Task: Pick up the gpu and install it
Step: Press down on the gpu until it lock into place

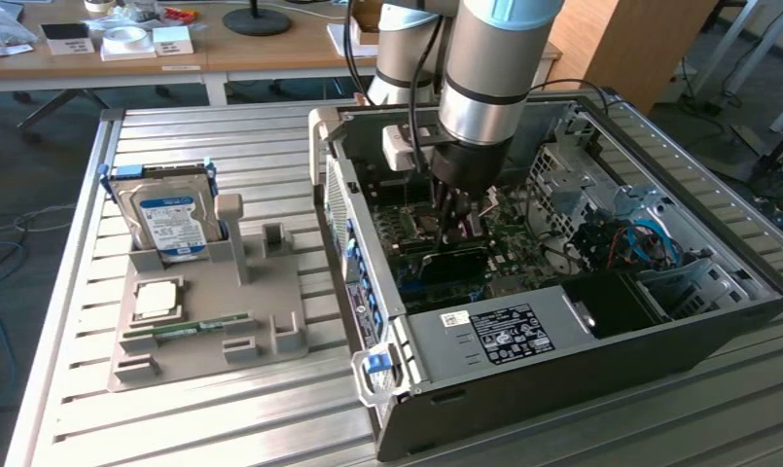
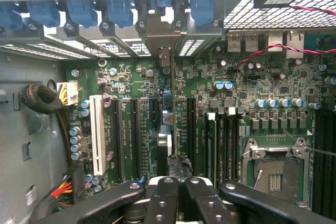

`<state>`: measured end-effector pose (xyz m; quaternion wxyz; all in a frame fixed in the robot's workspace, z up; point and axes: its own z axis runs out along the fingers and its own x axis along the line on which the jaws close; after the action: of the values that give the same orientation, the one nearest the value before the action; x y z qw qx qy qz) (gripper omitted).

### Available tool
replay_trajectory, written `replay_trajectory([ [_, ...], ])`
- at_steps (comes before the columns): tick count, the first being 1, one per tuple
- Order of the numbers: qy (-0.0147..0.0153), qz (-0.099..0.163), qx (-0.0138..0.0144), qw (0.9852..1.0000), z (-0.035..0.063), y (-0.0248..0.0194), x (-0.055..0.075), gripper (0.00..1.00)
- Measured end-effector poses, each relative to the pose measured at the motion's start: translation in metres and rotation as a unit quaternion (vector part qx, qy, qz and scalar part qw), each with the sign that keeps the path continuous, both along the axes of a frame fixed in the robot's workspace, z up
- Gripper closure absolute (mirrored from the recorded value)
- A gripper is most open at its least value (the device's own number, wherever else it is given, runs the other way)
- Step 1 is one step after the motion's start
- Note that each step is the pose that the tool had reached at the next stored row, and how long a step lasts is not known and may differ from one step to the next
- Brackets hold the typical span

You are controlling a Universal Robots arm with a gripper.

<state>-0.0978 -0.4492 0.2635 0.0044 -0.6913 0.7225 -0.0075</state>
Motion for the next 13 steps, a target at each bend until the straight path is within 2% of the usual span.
replay_trajectory([
  [13, 0.0000, 0.000, 0.0000, 1.0000, -0.0023, 0.0000, 0.0000, 0.89],
])
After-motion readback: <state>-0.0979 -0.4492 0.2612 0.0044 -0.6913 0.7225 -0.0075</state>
